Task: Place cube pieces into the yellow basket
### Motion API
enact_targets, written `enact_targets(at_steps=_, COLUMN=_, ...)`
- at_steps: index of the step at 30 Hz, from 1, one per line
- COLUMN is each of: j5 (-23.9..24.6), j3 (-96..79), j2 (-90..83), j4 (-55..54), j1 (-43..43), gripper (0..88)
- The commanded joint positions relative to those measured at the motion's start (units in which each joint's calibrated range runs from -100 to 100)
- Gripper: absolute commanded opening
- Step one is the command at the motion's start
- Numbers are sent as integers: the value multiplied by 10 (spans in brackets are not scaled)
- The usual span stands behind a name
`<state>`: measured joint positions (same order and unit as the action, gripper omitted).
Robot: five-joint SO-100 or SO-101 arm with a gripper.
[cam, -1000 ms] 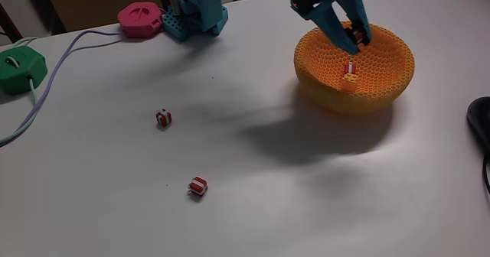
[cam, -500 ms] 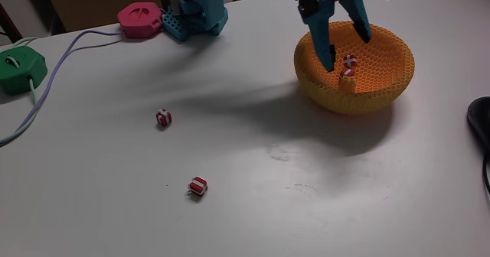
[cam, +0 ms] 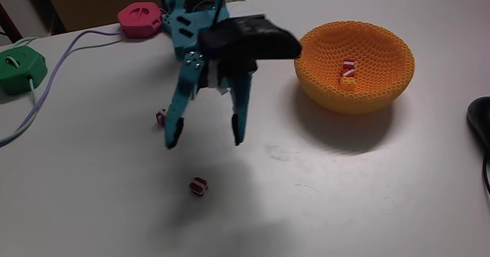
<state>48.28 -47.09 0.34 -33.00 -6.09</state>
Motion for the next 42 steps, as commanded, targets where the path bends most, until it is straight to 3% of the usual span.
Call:
enact_targets(at_steps=1, j5=15, j3=-2, j2=60, j4=-108, j1=-39, gripper=414)
enact_targets(at_steps=12, j5=26, j3=21, j2=176, j4=-129, j1=-16, gripper=402)
enact_targets(at_steps=19, j5=16, j3=64, j2=206, j4=-49, j1=-11, gripper=398)
enact_targets(at_steps=32, j5=12, j3=87, j2=248, j4=-38, j1=-25, gripper=331)
enact_targets(at_steps=39, j5=10, j3=118, j2=271, j4=-37, j1=-44, gripper=160)
enact_targets(at_steps=42, j5=-16, j3=138, j2=277, j4=-38, j1=-50, gripper=3)
